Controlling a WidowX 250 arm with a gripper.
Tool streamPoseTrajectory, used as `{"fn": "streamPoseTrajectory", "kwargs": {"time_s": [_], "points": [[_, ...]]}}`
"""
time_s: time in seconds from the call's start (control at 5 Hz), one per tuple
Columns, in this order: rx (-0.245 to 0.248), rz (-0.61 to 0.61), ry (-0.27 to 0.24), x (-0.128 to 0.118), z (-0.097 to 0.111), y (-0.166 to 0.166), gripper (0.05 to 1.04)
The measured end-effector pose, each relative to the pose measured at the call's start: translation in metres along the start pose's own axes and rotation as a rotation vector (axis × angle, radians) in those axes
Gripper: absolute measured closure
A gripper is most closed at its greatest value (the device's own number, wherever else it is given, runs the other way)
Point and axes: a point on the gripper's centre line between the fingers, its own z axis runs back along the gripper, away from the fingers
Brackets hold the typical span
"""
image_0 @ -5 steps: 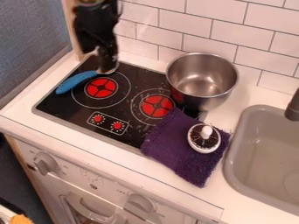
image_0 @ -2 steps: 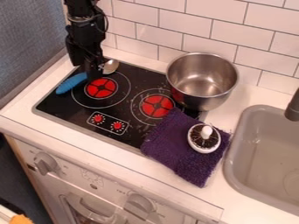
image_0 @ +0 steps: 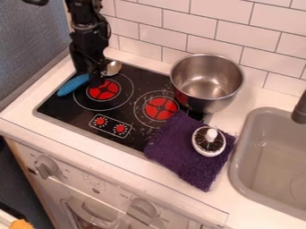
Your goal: Moove the blue spoon to the right burner
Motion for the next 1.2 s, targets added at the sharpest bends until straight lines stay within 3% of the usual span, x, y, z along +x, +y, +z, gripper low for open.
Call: {"fn": "streamPoseTrajectory", "kwargs": {"time_s": [0.2, 0.6, 0.8, 1.2], "points": [[-0.011, 0.030, 0.001, -0.009, -0.011, 0.002, 0.130], [-0.006, 0.062, -0.020, -0.020, -0.015, -0.004, 0.618], [-0.009, 0.071, -0.030, -0.019, -0.015, -0.005, 0.668], [-0.005, 0.097, -0.036, -0.020, -0.014, -0.007, 0.674]]}}
